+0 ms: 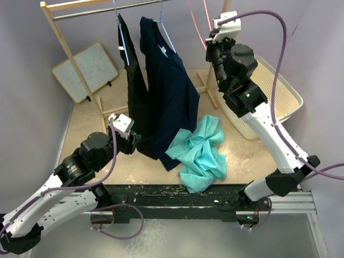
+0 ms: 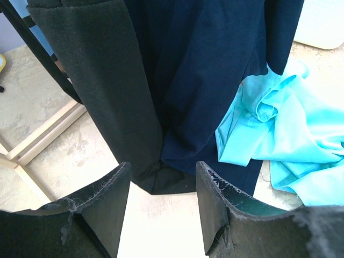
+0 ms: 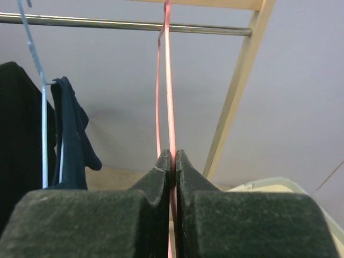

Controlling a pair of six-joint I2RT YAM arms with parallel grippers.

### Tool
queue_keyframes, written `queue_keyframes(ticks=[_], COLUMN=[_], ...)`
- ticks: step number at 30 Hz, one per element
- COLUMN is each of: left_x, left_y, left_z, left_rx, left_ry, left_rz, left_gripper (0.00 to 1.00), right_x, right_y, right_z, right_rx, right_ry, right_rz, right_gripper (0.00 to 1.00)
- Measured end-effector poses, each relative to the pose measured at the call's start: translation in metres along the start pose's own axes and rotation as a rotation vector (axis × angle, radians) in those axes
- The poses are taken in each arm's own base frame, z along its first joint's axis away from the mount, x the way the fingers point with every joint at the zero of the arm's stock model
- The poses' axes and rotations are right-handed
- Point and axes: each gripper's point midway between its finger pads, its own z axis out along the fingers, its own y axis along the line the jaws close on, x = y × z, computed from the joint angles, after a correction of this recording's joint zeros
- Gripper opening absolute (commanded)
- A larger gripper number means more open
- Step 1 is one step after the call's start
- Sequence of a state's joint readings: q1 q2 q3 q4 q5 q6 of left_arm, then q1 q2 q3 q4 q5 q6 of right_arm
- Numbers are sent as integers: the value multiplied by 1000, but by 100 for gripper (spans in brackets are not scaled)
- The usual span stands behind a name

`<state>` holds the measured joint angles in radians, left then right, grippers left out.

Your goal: Remove the t-shirt from the hanger

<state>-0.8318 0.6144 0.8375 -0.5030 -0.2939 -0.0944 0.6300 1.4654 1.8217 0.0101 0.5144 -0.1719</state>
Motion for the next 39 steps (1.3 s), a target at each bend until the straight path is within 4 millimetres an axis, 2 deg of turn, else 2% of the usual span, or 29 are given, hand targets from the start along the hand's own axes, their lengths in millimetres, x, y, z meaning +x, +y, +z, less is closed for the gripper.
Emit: queue_keyframes(ticks=[4,8,12,16,18,21,23,26,30,32,33,34,37,39], left_x=[0,1,1,1,1,1,1,1,1,1,1,1,0,0], left_y=[1,1,1,1,2,2,3,3,4,5,5,5,5,6], left_z=[0,1,1,1,1,1,1,1,1,1,1,1,0,0], left_rx=[-4,-8,-10,-11,-12,-14,-17,-21,-26,-29,-29,-30,-32,-33], left_ry=[2,3,4,6,6,6,6,6,5,5,4,4,0,-1], left_rz=[1,1,1,2,2,2,2,1,1,1,0,0,-1,-3], left_gripper=[55,55,55,55,55,56,56,56,56,56,56,56,56,56], right_x=[10,30,47,55,60,60,59,56,44,42,45,49,69,93], right_y=[3,2,-1,-3,-1,0,1,-2,-12,-19,-22,-26,-30,-24], right_z=[17,33,40,42,41,38,33,17,-13,-33,-48,-64,-108,-132], right_rx=[11,25,25,16,4,-9,-24,-47,-64,-70,-82,-92,-139,-186], right_ry=[15,53,95,120,135,143,149,154,145,144,154,165,216,274], right_rz=[-19,-36,-41,-26,-12,10,27,51,95,122,135,150,195,230], right_gripper=[0,0,0,0,12,40,55,74,90,92,98,100,100,100])
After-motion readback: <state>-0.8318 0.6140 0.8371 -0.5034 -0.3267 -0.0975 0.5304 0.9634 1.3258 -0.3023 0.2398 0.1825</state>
